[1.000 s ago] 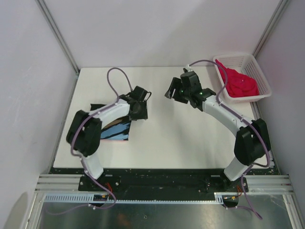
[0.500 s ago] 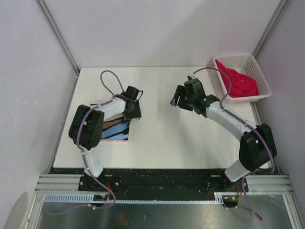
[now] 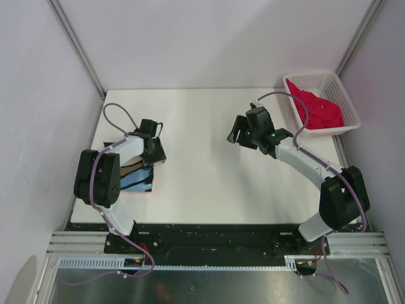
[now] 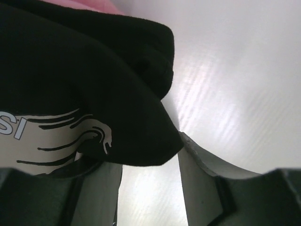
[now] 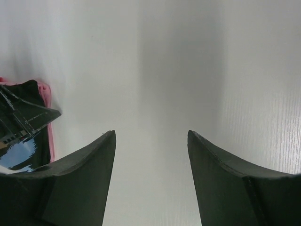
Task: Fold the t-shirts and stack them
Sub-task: Put the neatly folded tshirt into the corner of the board with both arms
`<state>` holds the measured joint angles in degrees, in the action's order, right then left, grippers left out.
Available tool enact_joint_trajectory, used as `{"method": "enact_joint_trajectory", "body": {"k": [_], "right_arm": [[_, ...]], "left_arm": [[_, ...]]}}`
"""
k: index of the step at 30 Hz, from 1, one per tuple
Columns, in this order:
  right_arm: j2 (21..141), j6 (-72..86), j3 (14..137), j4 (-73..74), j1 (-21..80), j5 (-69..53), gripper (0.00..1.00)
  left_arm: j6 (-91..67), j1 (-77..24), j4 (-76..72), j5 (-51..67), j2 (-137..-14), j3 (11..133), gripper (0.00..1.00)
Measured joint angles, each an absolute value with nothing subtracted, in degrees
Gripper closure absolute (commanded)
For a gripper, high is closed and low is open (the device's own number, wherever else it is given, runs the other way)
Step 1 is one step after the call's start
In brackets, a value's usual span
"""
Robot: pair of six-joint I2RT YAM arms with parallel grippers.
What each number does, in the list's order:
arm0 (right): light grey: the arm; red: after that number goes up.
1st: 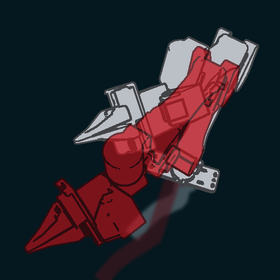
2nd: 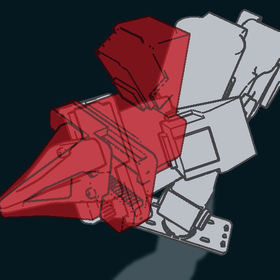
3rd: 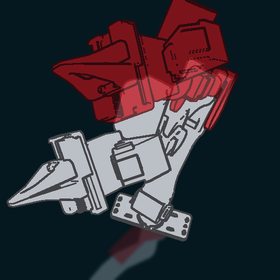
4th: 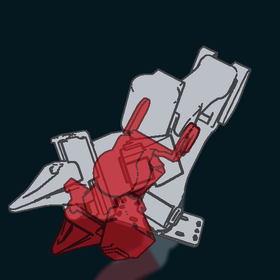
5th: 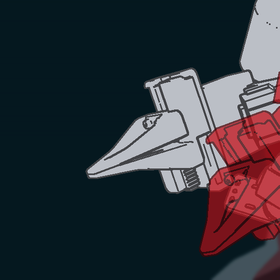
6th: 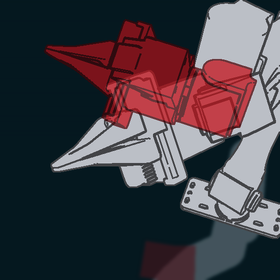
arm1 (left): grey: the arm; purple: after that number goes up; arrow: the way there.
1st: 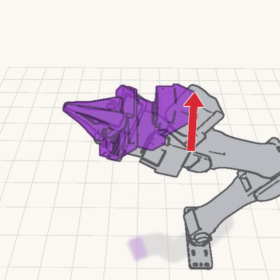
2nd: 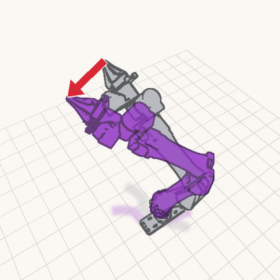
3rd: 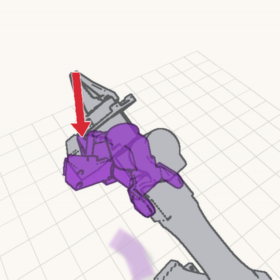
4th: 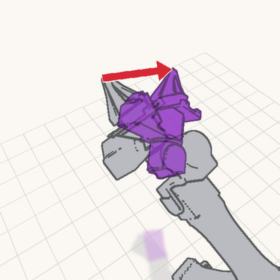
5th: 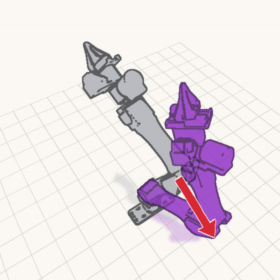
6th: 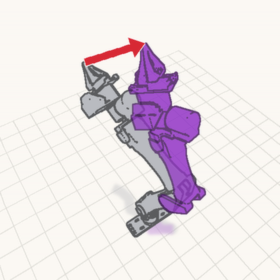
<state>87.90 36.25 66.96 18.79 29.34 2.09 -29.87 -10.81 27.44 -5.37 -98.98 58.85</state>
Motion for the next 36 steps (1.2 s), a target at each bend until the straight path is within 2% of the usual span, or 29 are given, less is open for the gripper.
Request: {"method": "enact_joint_trajectory", "body": {"k": [10, 20, 25, 32, 36], "right_arm": [[87.81, 36.25, 65.49, 17.21, 29.02, 0.97, 0.33], [86.52, 36.01, 63.79, 17.23, 28.51, 0.80, 0.33], [84.58, 35.83, 63.75, 17.32, 28.12, 0.89, 0.32], [82.00, 35.51, 63.75, 19.11, 28.18, 1.28, 0.32], [79.44, 35.53, 63.70, 20.53, 29.15, 2.48, 0.30]], "left_arm": [[-26.37, -2.22, 32.67, -6.92, -97.21, 57.43, 0.46], [-24.99, -2.70, 34.72, -6.09, -96.64, 57.43, 0.46], [-24.29, -8.16, 35.42, -4.01, -93.73, 57.45, 0.44], [-23.92, -23.79, 35.07, -2.31, -86.61, 59.75, 0.40], [-24.14, -30.92, 32.67, -1.65, -83.00, 61.69, 0.34]]}}
